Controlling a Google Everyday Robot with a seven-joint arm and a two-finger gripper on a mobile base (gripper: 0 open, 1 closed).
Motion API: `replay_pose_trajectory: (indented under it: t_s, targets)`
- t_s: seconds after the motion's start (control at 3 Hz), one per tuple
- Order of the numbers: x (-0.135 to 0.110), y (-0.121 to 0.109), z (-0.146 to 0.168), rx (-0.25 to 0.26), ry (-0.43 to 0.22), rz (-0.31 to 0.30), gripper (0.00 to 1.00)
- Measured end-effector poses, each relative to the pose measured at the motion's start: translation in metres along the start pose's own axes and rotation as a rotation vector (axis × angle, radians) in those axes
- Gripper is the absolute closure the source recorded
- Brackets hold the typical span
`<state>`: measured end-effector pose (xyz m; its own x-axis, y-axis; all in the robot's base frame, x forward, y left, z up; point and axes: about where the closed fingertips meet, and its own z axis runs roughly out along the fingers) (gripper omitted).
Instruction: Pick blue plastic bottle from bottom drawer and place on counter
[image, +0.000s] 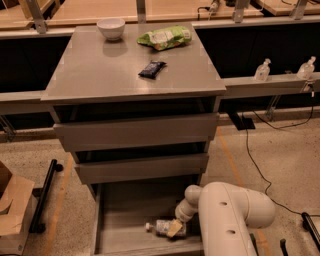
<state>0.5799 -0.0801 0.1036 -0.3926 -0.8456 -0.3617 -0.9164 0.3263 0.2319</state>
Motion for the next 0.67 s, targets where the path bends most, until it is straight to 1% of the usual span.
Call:
replay_pose_trajectory:
  t_s: [0.33, 0.67]
  targets:
    - [-0.0033, 0.0021, -0.0082, 0.000, 0.000, 0.000, 0.62]
    - [-0.0048, 0.0033, -0.0113, 0.001, -0.003, -0.002, 0.93]
